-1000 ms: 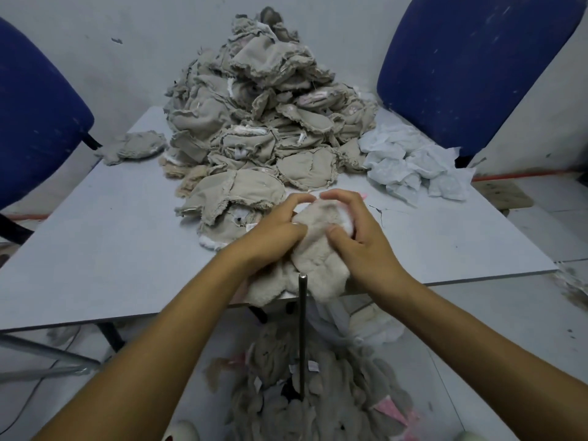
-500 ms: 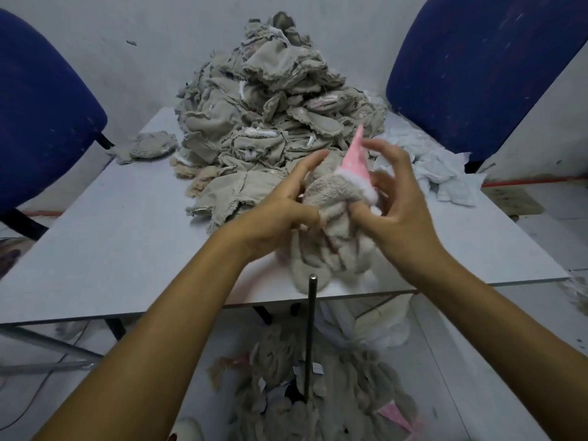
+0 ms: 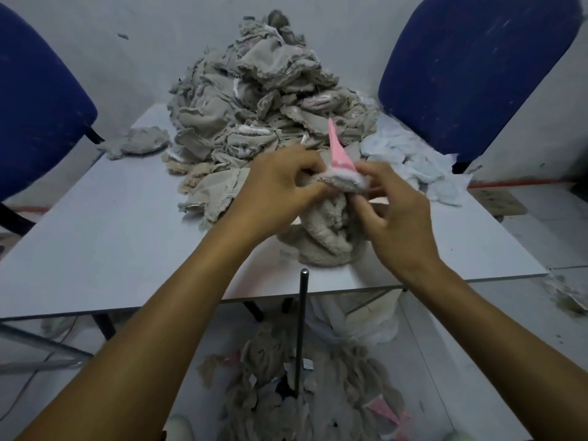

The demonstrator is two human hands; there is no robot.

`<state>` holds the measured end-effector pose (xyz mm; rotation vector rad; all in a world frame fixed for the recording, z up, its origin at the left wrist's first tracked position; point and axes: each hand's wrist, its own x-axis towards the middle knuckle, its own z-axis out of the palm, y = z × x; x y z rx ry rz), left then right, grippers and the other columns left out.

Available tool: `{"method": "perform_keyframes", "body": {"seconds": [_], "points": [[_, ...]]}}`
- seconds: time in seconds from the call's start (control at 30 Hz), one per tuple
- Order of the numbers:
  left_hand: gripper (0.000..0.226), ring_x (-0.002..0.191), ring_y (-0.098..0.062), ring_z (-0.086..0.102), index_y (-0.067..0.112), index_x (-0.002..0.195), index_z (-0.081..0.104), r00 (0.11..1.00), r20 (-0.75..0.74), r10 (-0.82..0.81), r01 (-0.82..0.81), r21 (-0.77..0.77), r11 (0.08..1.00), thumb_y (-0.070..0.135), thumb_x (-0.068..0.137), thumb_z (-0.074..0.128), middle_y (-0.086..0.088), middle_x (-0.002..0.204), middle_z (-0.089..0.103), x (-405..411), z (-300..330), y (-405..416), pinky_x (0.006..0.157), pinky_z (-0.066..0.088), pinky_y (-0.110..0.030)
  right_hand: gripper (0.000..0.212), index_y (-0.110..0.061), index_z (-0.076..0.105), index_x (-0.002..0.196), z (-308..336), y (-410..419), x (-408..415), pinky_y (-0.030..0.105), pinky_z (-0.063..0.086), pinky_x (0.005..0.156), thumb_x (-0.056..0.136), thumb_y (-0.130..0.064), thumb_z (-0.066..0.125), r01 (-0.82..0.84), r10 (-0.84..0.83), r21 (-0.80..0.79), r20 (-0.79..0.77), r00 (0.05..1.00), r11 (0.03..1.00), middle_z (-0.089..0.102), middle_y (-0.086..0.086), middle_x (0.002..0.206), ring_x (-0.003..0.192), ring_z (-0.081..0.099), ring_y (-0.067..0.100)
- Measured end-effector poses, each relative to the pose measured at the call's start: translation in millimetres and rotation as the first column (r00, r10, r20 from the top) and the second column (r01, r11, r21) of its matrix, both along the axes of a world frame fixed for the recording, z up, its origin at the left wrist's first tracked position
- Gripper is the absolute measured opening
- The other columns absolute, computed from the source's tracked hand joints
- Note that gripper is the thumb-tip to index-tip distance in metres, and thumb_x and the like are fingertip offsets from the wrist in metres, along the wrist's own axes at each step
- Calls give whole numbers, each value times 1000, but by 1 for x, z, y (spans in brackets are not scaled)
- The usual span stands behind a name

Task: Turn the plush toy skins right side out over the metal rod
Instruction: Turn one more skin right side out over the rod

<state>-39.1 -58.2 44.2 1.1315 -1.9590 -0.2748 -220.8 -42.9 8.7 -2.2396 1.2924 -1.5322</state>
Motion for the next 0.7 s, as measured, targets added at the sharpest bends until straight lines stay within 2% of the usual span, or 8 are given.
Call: {"method": "perform_keyframes", "body": {"seconds": [0.07, 0.2, 0.33, 0.43, 0.5, 0.57, 0.63, 0.7], "points": [[17, 76, -24, 57, 6, 89, 73, 998, -55, -2, 2, 1, 1000, 20, 83, 78, -6, 82, 66, -2, 1, 0, 65, 44, -36, 30, -15, 60, 122, 3, 3, 2, 39, 59, 71, 92, -7, 64, 31, -26, -46, 100, 995, 998, 64, -2, 110, 91, 65, 17], [6, 67, -8, 61, 21, 80, 71, 896, -432, -100, 160, 104, 982, 19, 84, 74, 13, 71, 66, 0, 9, 1, 59, 51, -29, 26, -27, 49, 112, 32, -2, 3, 36, 57, 66, 94, -15, 63, -8, 46, -164, 227, 973, 986, 55, -25, 102, 83, 61, 7], [19, 74, -7, 59, 16, 81, 68, 815, -572, -87, 180, 107, 978, 9, 96, 60, 10, 74, 67, 11, 11, -3, 72, 49, -23, 32, -27, 48, 104, 35, 1, 3, 30, 53, 78, 89, -5, 66, -97, 146, -130, 453, 879, 987, 53, -12, 102, 78, 55, 7], [22, 68, -8, 58, 16, 82, 67, 829, -559, 3, 127, 194, 973, 15, 100, 56, 4, 74, 64, 14, 3, -5, 63, 48, -22, 19, -22, 54, 106, 28, 1, 0, 30, 45, 61, 90, -15, 61, -227, 211, -9, 409, 888, 974, 55, 1, 81, 64, 50, 17], [22, 69, -9, 61, 19, 86, 66, 879, -467, 91, 53, 286, 957, 21, 102, 52, 3, 79, 65, 20, -6, -9, 61, 48, -21, 17, -23, 59, 105, 20, 1, -1, 33, 41, 51, 91, -30, 54, -207, 160, 119, 315, 935, 971, 56, 9, 65, 53, 51, 20], [17, 89, -15, 63, 20, 95, 68, 960, -157, 234, -170, 338, 926, 22, 100, 52, 0, 96, 67, 36, -20, -16, 76, 51, -33, 23, -24, 65, 95, 10, 1, -2, 38, 54, 58, 91, -40, 49, -126, 70, 211, 254, 965, 969, 66, 1, 64, 61, 64, 15], [22, 114, -28, 52, 21, 115, 64, 907, 285, 311, -403, 365, 839, 23, 94, 57, -7, 120, 57, 49, -34, -18, 94, 45, -38, 25, -25, 68, 83, 3, 1, -2, 42, 59, 69, 90, -40, 49, -80, 5, 285, 257, 966, 955, 70, -5, 67, 70, 69, 12], [40, 122, -31, 36, 23, 125, 54, 846, 459, 270, -468, 400, 788, 23, 87, 66, -7, 121, 40, 51, -48, -14, 94, 39, -38, 21, -27, 68, 78, -3, -1, -1, 40, 58, 73, 91, -31, 52, -38, -32, 329, 206, 978, 943, 70, -10, 69, 72, 68, 7]]}}
